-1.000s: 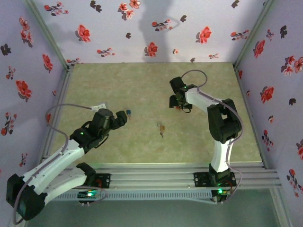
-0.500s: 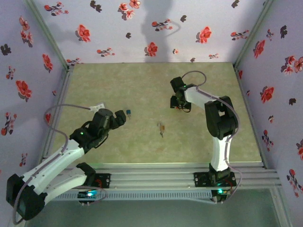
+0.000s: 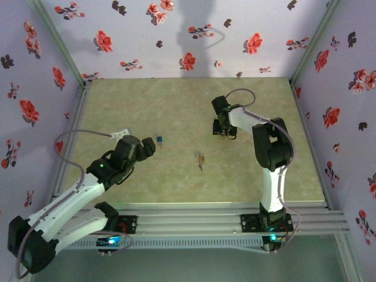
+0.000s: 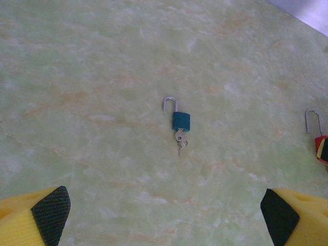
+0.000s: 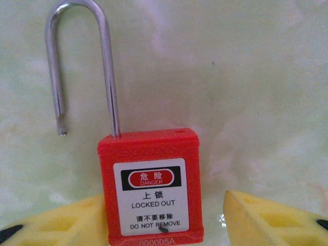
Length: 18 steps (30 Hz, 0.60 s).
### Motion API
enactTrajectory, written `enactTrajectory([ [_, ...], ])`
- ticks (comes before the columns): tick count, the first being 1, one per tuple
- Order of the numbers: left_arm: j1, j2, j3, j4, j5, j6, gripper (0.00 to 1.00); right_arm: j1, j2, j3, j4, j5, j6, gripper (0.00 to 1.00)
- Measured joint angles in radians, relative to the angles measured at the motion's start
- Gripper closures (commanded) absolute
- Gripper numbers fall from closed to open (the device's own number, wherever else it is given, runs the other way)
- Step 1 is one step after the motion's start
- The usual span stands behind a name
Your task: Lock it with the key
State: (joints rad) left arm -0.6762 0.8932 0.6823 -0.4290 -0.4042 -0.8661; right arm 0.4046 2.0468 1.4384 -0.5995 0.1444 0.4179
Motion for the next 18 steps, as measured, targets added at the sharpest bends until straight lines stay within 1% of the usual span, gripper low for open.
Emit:
enactTrajectory([
  [15, 0.000, 0.002, 0.000, -0.009, -0.008, -0.005, 0.00, -0.005, 0.014, 0.006, 0.011, -0.026, -0.009, 0.52],
  [18, 0.000, 0.002, 0.000, -0.013, -0.008, -0.005, 0.00, -0.005, 0.014, 0.006, 0.014, -0.030, -0.015, 0.52],
])
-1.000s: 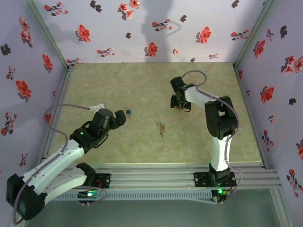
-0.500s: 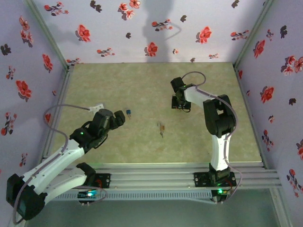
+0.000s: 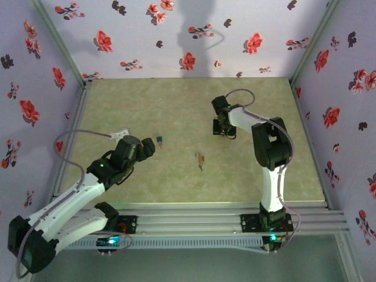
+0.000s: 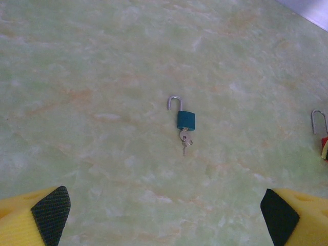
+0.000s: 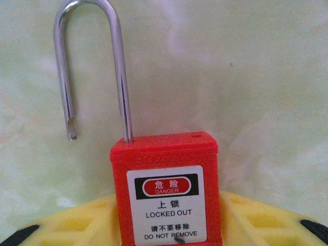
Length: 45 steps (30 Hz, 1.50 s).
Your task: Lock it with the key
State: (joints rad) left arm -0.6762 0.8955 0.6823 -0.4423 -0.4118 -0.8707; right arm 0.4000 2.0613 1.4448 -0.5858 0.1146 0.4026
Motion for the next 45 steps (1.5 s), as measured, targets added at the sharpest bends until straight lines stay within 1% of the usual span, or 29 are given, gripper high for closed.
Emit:
enactTrajectory([
  [9, 0.000, 0.004, 0.010, -0.002, 0.000, 0.000, 0.00, -0.001, 0.002, 0.000, 0.002, 0.004, -0.011, 0.48],
  [21, -0.002, 0.004, 0.010, -0.013, -0.009, 0.000, 0.00, -0.003, 0.008, 0.006, 0.004, 0.000, -0.037, 0.52],
  [28, -0.006, 0.004, 0.010, -0.027, -0.016, 0.001, 0.00, -0.003, 0.009, 0.009, 0.003, -0.005, -0.047, 0.63],
  [33, -0.009, 0.004, 0.011, -0.031, -0.017, 0.001, 0.00, -0.003, 0.008, 0.009, 0.003, -0.006, -0.052, 0.75],
  [36, -0.013, 0.004, 0.011, -0.031, -0.019, 0.001, 0.00, 0.000, 0.002, 0.002, 0.008, -0.004, -0.052, 0.91],
  [38, -0.019, 0.004, 0.011, -0.031, -0.019, 0.000, 0.00, 0.010, -0.009, -0.015, 0.023, 0.005, -0.052, 0.99],
  [39, -0.021, 0.004, 0.011, -0.031, -0.019, 0.000, 0.00, 0.014, -0.015, -0.025, 0.032, 0.013, -0.052, 1.00],
  [45, -0.039, 0.004, 0.012, -0.031, -0.019, 0.000, 0.00, 0.064, -0.075, -0.105, 0.063, 0.037, -0.051, 1.00],
])
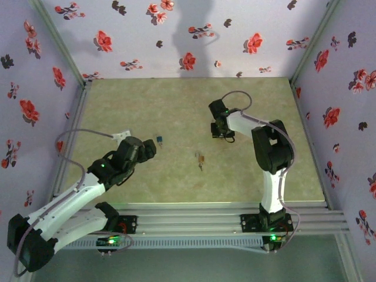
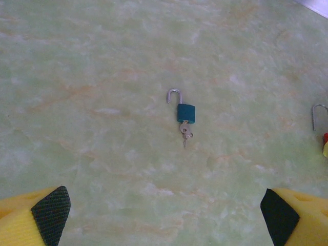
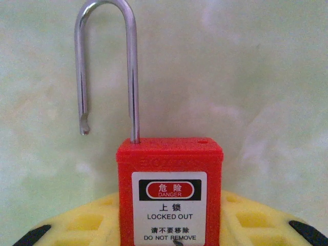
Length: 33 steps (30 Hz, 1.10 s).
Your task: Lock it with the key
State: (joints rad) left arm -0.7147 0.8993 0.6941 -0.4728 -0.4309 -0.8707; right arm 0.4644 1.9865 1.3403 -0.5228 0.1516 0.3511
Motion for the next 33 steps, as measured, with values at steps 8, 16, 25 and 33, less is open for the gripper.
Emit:
enactTrajectory([
  [8, -0.010, 0.000, 0.018, 0.002, 0.006, -0.014, 0.00, 0.064, -0.193, -0.120, 0.016, -0.046, 0.001, 1.00],
  [16, -0.014, 0.000, 0.018, 0.039, 0.058, -0.043, 0.00, 0.117, -0.406, -0.269, 0.101, -0.208, 0.016, 1.00],
  [25, -0.016, 0.034, 0.018, 0.163, 0.173, -0.088, 0.00, 0.144, -0.569, -0.435, 0.262, -0.504, 0.053, 1.00],
  [33, -0.063, 0.125, 0.028, 0.230, 0.231, -0.113, 0.00, 0.200, -0.582, -0.465, 0.359, -0.670, 0.061, 1.00],
])
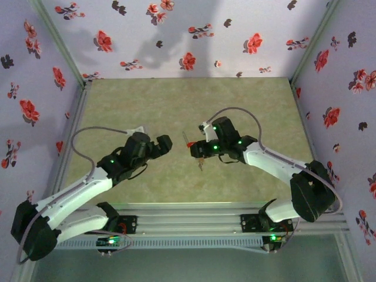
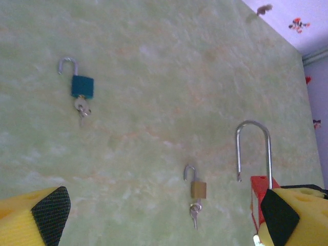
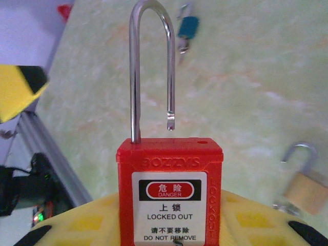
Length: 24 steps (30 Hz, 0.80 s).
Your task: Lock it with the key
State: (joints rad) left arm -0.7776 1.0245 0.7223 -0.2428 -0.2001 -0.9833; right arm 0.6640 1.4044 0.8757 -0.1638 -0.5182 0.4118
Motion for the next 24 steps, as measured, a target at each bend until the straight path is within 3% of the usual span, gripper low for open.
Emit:
enactTrajectory([
  [14, -0.043, 0.087, 0.054, 0.057, 0.012, -0.015, 0.00, 0.075, 0.000, 0.000, 0.026, -0.066, -0.023, 1.00],
  [24, -0.065, 0.127, 0.085, 0.063, 0.011, -0.033, 0.09, 0.098, 0.000, 0.000, 0.025, -0.066, -0.047, 1.00],
])
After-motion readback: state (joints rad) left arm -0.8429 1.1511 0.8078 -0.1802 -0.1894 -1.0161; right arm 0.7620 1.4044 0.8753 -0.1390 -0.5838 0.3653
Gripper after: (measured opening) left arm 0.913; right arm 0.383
